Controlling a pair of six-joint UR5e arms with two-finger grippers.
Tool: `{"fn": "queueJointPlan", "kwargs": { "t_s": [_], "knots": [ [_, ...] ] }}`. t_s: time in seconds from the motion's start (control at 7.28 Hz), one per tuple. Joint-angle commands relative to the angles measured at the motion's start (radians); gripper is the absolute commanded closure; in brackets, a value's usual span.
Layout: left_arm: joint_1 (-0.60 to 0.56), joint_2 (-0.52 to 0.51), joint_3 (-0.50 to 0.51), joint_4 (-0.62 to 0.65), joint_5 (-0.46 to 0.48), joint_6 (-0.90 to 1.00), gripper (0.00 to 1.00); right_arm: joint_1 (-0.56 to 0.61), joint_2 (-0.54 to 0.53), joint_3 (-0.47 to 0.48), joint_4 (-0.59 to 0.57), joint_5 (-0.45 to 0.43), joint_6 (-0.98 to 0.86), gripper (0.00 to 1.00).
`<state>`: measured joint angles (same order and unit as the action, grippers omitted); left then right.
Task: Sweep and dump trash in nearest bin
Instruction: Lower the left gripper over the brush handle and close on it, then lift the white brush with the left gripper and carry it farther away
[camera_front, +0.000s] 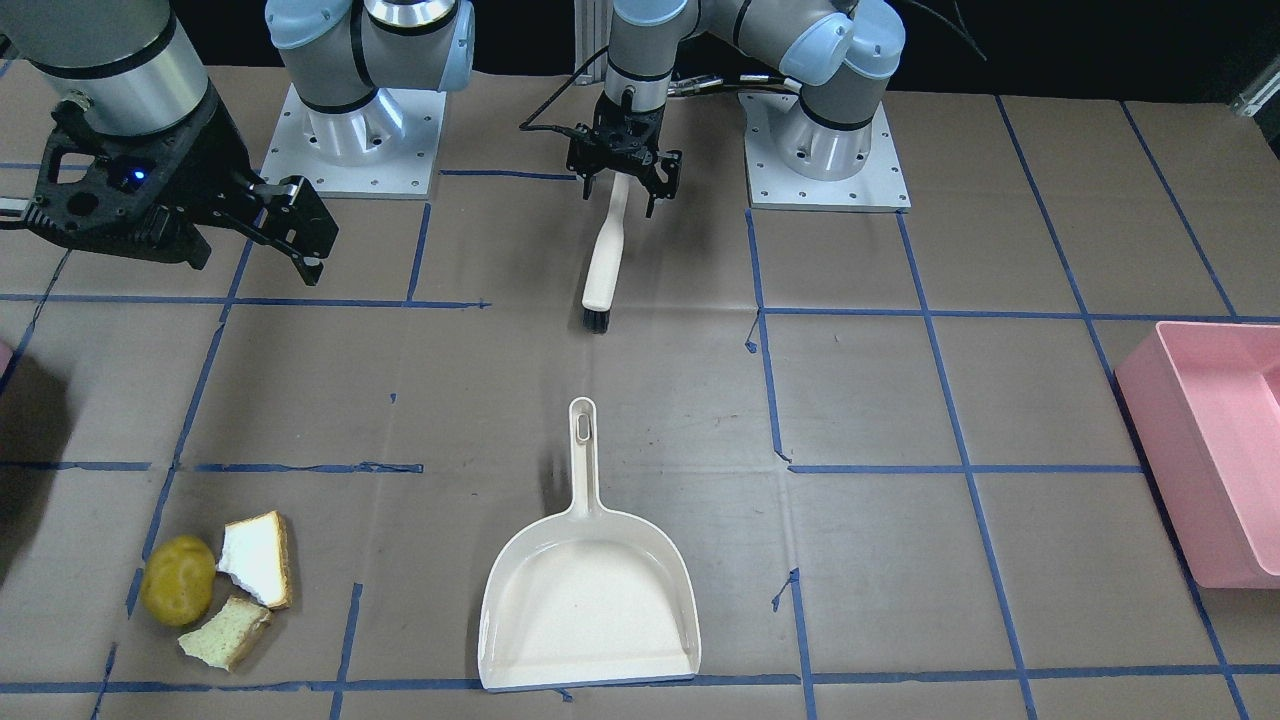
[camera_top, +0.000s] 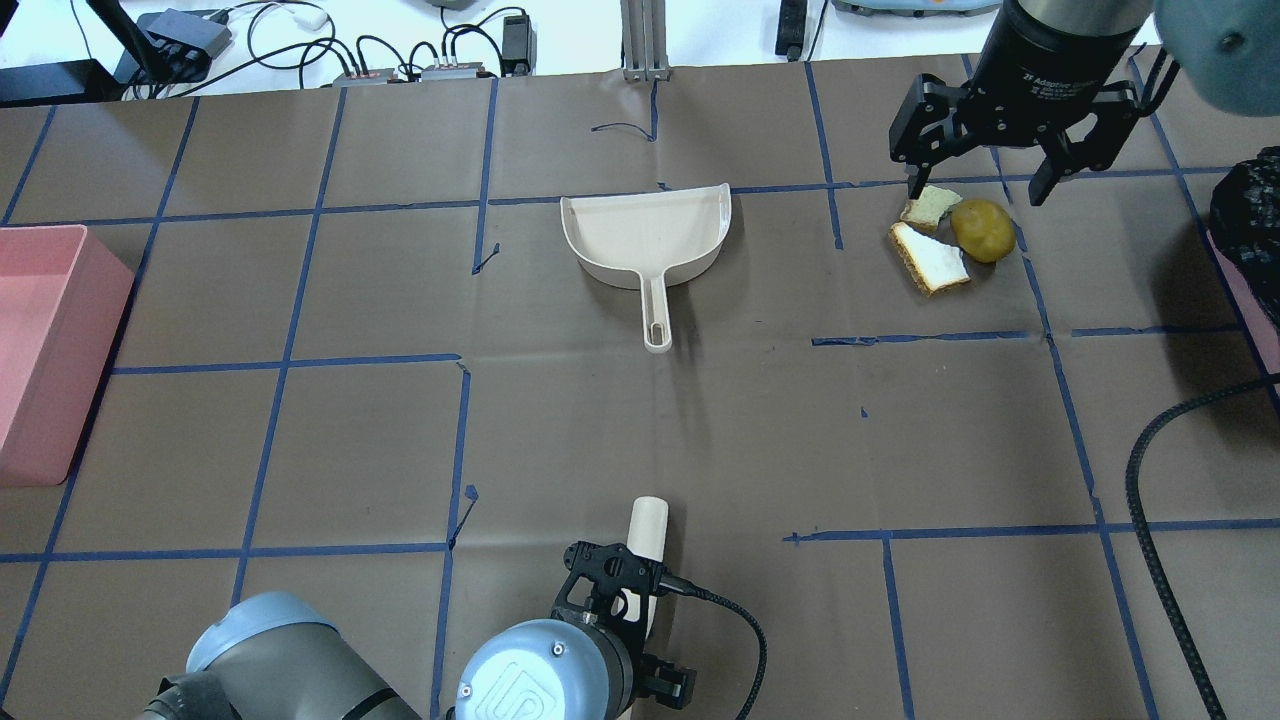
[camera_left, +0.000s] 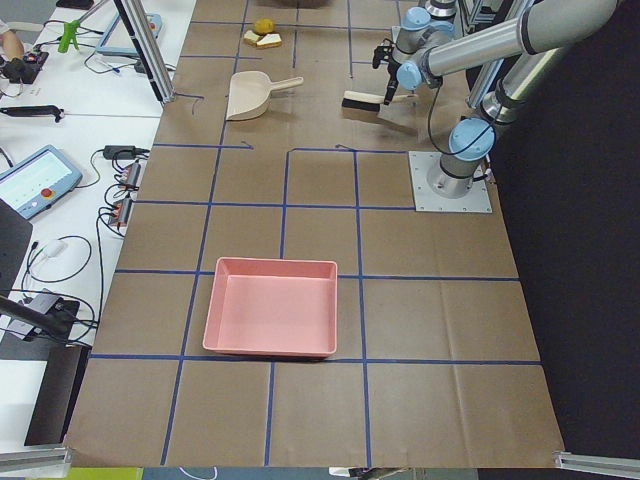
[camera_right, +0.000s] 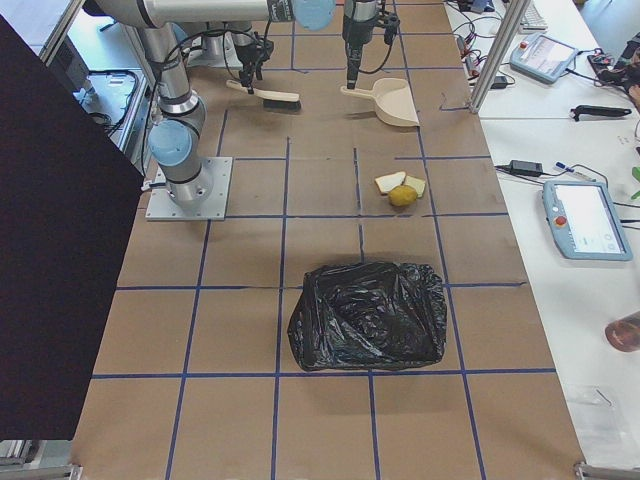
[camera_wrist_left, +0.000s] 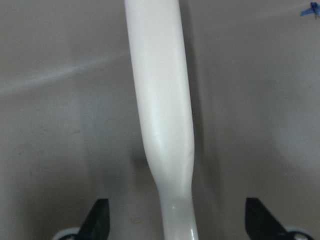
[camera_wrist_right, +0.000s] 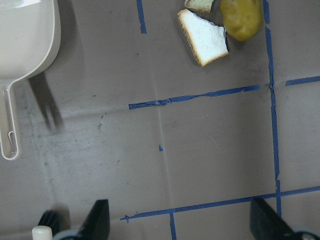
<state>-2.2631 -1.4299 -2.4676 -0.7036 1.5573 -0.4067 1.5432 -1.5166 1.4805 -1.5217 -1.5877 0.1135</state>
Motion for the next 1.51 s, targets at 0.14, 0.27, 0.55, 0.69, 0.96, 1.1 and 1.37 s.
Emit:
{"fn": "queueJointPlan", "kwargs": {
  "t_s": [0.14, 0.27, 0.55, 0.69, 0.96, 1.1, 1.37],
  "knots": [
    [-0.044, -0.003, -0.010, 0.001, -0.005, -0.004, 0.15, 0.000, 0.001, 0.004, -0.012, -0.002, 0.000, 0.00],
    [-0.053, -0.010, -0.011, 0.000, -0.014, -0.007, 0.24, 0.000, -0.001, 0.004, -0.012, -0.002, 0.000, 0.00],
    [-0.061, -0.017, -0.010, -0.002, -0.017, -0.008, 0.45, 0.000, -0.001, 0.004, -0.012, -0.002, 0.000, 0.00],
    [-0.064, -0.017, -0.008, -0.004, -0.017, -0.008, 0.55, 0.000, 0.001, 0.006, -0.014, -0.002, 0.000, 0.00],
    [-0.067, -0.003, -0.016, -0.026, -0.005, -0.004, 0.84, 0.000, -0.001, 0.006, -0.014, 0.000, 0.000, 0.00],
    [-0.061, 0.008, 0.001, -0.065, -0.003, -0.003, 0.93, 0.000, 0.001, 0.006, -0.014, 0.000, 0.000, 0.00],
    [-0.058, 0.012, 0.080, -0.123, -0.003, -0.003, 1.00, 0.002, -0.001, 0.006, -0.014, 0.000, 0.000, 0.00]
  ]
}}
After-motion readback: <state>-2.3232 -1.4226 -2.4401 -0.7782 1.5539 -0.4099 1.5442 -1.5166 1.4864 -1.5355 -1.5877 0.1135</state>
